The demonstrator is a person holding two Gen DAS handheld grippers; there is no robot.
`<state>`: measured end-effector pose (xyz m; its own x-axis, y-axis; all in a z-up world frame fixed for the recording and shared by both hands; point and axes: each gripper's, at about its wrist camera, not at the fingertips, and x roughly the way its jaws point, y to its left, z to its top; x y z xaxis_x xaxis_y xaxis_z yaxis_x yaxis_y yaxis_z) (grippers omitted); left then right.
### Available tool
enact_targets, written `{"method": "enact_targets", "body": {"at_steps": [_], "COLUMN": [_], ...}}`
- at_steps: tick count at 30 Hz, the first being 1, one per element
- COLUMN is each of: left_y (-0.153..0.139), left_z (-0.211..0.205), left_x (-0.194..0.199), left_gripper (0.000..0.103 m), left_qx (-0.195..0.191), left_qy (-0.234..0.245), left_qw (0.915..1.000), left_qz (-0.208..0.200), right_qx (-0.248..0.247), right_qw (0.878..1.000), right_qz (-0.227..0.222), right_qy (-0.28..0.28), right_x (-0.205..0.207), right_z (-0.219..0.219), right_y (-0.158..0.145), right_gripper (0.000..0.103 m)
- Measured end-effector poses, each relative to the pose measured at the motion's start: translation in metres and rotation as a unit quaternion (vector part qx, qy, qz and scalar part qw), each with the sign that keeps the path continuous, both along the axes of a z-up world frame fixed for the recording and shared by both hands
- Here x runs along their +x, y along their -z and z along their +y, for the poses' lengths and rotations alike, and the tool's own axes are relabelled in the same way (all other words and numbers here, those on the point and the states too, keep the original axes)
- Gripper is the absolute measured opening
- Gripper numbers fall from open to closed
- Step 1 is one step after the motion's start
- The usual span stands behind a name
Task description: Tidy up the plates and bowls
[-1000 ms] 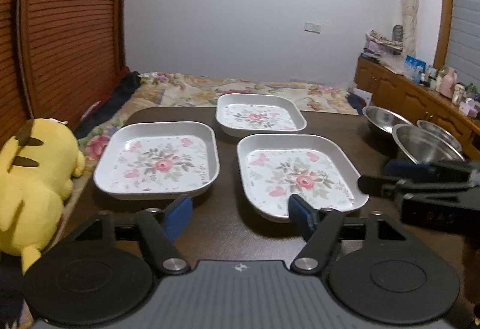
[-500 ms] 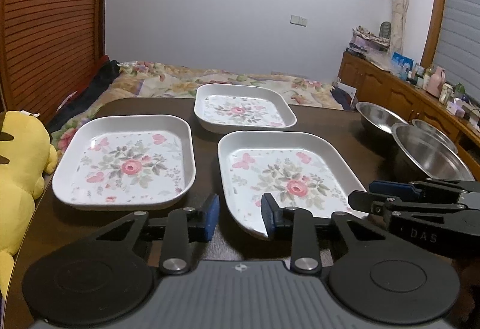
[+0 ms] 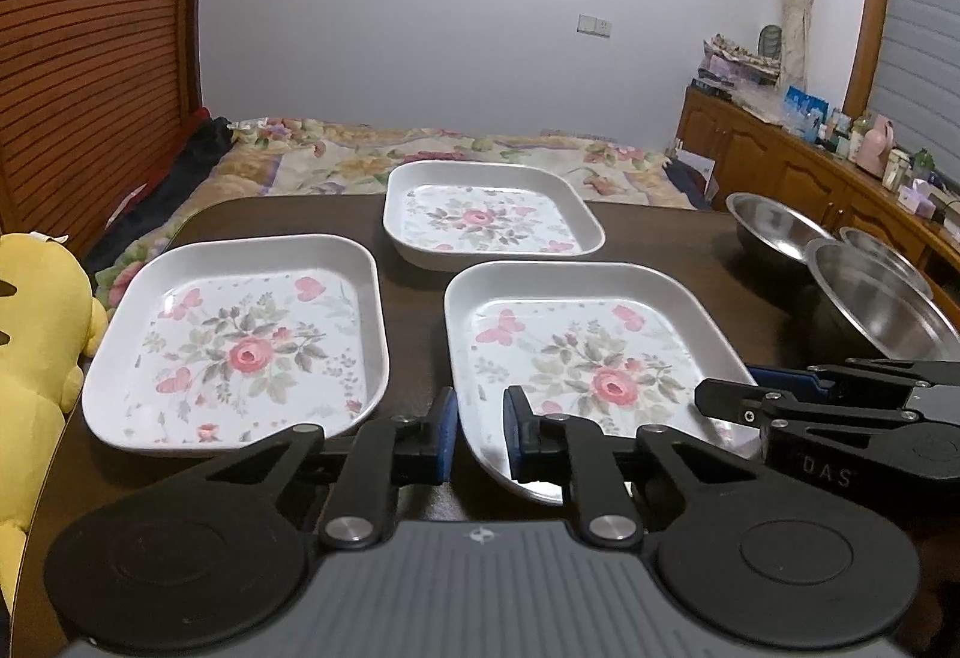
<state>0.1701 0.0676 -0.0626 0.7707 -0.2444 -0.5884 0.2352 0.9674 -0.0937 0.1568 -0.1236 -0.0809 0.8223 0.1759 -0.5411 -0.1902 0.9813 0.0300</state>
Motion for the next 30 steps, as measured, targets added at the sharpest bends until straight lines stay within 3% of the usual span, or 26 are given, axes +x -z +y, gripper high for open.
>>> {"method": "enact_targets", "body": {"at_steps": [13,16,30], "left_y": [0.006,0.004,-0.02], "left_z": [0.001,0.002,0.013], "left_x": [0.008,-0.004,-0.078], "left_gripper": [0.009,0.01,0.011], "left_qx": [0.008,0.012,-0.039], "left_qy": [0.015,0.016,0.029], "left_qw": [0.9997,0.9997,0.9987], "left_qz": [0.016,0.012,-0.017], "right_qx": [0.031,0.025,0.062], "right_qw": [0.999,1.0,0.997], "right_qz": [0.01,0.013,-0.008], "right_qy": [0.003,0.001,-0.04], "right_x": [0.006,0.001,-0.055], "right_z": [-0.008,-0.007,-0.021], "right_y": [0.001,0.0,-0.023], "right_gripper": [0.02,0.02,0.02]}}
